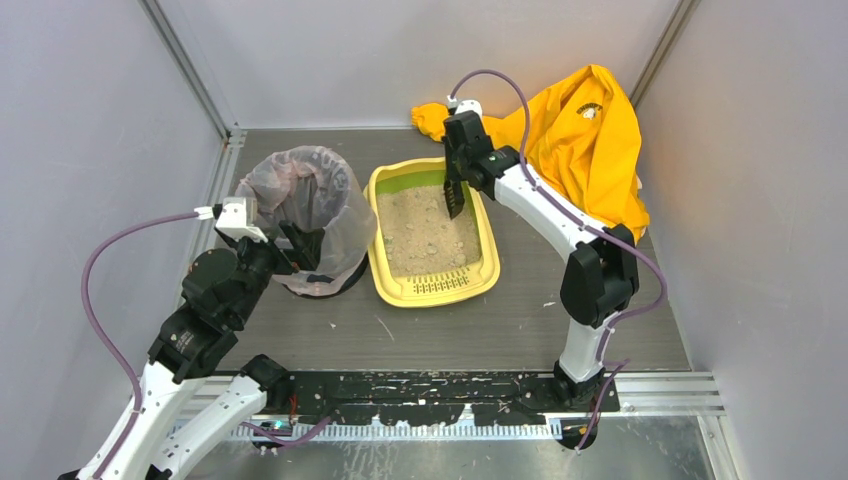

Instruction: Clean the litter box

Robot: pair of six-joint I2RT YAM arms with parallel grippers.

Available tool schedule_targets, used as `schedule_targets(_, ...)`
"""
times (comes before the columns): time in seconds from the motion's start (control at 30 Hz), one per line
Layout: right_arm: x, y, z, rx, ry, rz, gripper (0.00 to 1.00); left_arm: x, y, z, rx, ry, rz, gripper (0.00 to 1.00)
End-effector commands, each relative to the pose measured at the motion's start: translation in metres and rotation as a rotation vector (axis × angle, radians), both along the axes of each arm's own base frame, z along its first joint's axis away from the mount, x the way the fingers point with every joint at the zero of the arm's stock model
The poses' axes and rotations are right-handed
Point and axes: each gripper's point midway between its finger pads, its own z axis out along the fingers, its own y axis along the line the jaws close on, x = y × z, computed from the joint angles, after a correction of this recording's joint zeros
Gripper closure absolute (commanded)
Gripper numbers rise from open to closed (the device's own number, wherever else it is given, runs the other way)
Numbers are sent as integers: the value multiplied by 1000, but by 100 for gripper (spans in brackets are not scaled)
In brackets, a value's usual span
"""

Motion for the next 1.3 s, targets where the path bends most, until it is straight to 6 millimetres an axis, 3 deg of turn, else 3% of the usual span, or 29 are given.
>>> schedule_targets(0.0,13,26,27,142,-52,52,99,2,-1,12,-5,-41,-3,0)
schedule_targets(0.2,14,43,33,293,-13,106,99,2,-2,12,-5,-40,-7,0)
schedule_targets(0.53,15,59,14,450,70,144,99,3,-2,10,-2,-33,-9,0)
schedule_targets(0.83,1,68,-4,564,141,164,99,4,-6,9,-5,-27,-22,0)
schedule_targets(1.0,-8,71,-24,600,185,161,99,3,-7,9,-6,-29,-28,0)
schedule_targets(1.27,-16,76,-36,661,214,166,99,4,-9,9,-9,-26,-37,0)
